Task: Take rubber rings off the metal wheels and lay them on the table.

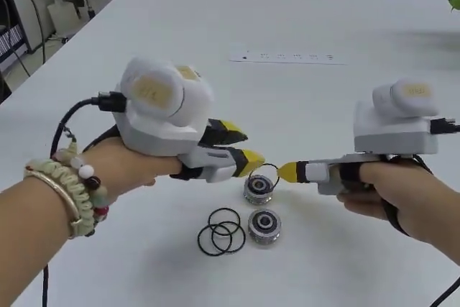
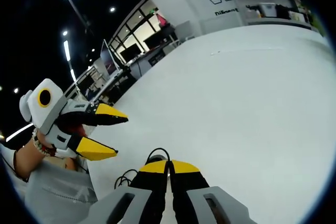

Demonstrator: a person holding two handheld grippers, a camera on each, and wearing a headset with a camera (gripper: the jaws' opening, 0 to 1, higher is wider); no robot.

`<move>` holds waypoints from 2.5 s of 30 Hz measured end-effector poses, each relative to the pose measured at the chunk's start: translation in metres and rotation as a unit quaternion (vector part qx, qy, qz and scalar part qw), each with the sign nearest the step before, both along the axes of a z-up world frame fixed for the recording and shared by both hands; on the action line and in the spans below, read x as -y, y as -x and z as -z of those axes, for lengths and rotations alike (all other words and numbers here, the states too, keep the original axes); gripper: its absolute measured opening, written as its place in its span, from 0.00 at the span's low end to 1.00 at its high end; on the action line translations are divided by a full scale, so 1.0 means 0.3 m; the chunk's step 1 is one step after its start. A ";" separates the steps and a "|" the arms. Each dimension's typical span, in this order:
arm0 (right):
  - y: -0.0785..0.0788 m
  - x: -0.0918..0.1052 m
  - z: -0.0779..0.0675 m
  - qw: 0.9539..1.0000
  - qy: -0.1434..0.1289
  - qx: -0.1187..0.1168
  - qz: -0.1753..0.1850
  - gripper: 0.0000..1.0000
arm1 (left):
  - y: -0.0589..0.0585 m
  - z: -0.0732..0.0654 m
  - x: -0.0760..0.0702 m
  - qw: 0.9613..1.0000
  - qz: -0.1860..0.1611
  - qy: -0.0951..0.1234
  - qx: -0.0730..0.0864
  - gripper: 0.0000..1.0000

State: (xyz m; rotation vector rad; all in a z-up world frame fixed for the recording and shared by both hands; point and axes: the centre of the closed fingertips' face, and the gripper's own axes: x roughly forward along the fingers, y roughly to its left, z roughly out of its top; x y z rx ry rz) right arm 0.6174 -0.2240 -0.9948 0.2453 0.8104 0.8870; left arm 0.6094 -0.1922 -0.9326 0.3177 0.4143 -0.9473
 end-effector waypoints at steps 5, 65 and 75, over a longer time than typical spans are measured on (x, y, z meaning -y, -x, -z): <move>0.002 -0.005 -0.014 1.000 -0.005 0.003 -0.002 0.00 | 0.037 -0.075 -0.008 0.999 0.040 -0.018 0.026 0.35; 0.239 -0.192 0.043 0.963 0.112 0.085 -0.230 0.04 | 0.393 0.069 -0.366 0.992 -0.099 0.031 -0.071 0.50; 0.217 -0.174 -0.009 0.967 0.102 0.093 -0.214 0.07 | 0.391 0.054 -0.367 0.992 -0.104 0.039 -0.063 0.50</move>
